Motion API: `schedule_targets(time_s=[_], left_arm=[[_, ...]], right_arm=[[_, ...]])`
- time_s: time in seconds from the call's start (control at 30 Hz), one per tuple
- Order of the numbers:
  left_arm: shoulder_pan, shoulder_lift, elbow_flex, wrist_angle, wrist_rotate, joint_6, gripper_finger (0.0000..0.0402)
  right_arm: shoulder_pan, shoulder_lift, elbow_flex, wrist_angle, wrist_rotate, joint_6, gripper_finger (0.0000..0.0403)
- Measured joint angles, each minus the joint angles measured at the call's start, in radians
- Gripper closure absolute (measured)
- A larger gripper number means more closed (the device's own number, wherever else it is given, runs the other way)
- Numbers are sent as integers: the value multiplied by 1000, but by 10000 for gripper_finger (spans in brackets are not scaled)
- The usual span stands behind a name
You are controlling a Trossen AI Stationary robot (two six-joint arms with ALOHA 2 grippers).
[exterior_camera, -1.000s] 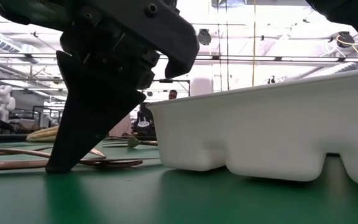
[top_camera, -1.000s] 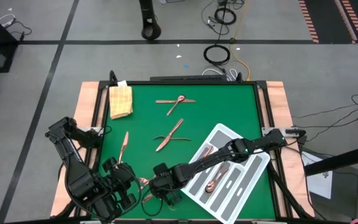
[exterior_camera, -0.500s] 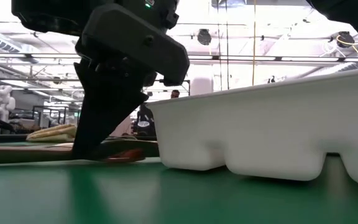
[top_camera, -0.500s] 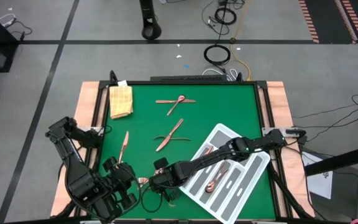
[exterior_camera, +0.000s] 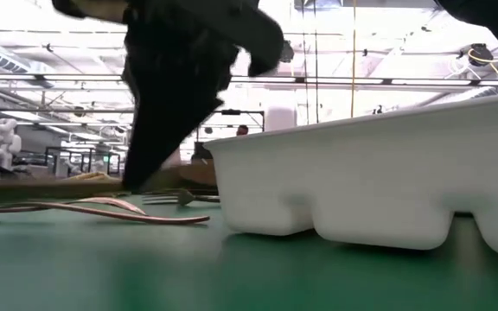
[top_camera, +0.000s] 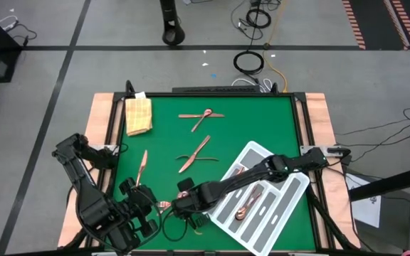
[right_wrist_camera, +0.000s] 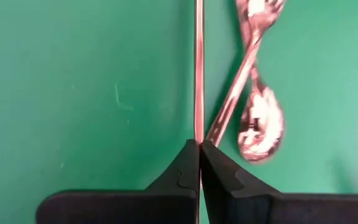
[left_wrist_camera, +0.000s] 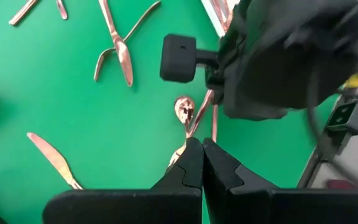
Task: Sort silverware
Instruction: Put the bronze knife into the silverware tray
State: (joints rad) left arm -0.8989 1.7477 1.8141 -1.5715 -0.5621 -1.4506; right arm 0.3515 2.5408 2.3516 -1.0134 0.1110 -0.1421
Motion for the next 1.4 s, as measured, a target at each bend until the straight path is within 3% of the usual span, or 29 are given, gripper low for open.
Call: schedule_targets(time_s=[0.23,0.57,1.07,1.23,1.4], left_arm=[[0,0,-33,0,0,-7,401],[0,0,-36,0,0,-6,401],[0,0,-36,1,1,-1,401],[0,0,-36,0,2,0,401],[0,0,-36,1,-10,0,401]], right_arm=[[-5,-56,2,-36,43,0,402],[0,-119,3,-246,144,26,403],[144,-291,4,-564,230,188,403],[202,-388,-78,-557,229,228,403],[226,-498,-276,-556,232,270,403]])
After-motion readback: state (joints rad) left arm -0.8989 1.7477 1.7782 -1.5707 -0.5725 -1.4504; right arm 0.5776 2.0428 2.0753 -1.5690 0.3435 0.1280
